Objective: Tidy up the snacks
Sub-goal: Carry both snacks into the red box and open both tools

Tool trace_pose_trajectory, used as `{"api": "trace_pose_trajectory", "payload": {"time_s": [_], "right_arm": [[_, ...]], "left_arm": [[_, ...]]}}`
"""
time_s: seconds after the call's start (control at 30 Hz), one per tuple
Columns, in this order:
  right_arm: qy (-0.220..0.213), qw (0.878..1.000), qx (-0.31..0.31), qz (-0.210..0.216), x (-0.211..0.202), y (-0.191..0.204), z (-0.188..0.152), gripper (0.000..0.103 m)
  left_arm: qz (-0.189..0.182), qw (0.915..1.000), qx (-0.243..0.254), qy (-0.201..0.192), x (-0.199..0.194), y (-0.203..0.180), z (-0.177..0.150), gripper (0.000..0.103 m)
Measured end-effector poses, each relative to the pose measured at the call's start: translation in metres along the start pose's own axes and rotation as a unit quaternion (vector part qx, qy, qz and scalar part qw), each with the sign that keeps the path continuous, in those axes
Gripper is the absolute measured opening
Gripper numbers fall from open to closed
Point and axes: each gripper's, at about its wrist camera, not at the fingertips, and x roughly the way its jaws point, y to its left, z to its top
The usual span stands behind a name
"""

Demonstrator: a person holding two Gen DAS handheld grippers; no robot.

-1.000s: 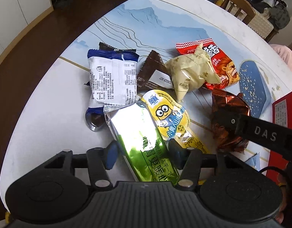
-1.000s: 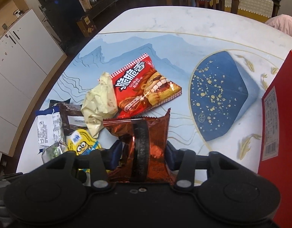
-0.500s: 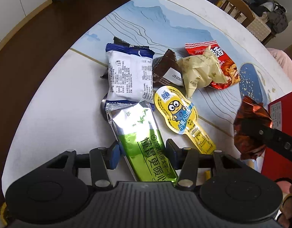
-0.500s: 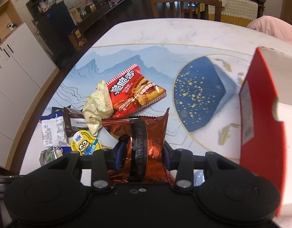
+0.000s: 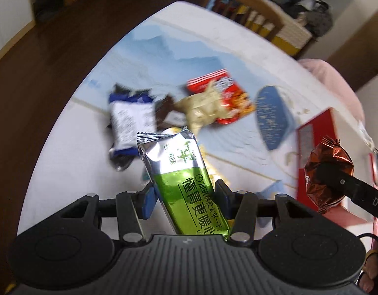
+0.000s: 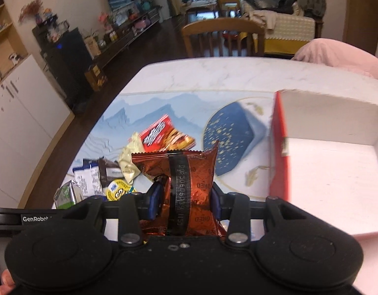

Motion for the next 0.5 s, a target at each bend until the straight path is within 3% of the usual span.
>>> {"api": "trace_pose_trajectory", "payload": {"time_s": [0.2, 0.33, 0.5], "right_arm": [[-0.028, 0.999, 0.020, -0.021, -0.033, -0.024, 0.005, 0.040], [-0.045, 0.997, 0.035, -0.050, -0.049, -0.046, 0.006, 0.040], [-0.058, 0.994, 0.049, -0.077, -0.062, -0.079, 0.004, 0.040]], "left_arm": [[-0.035, 0.9973, 0.064, -0.009, -0.019, -0.043, 0.008, 0.050], [-0.053, 0.9915, 0.116, -0.024, -0.030, -0.081, 0.011, 0.050], [-0.078, 0.9843, 0.157, -0.015, -0.028, -0.131, 0.015, 0.050]]}}
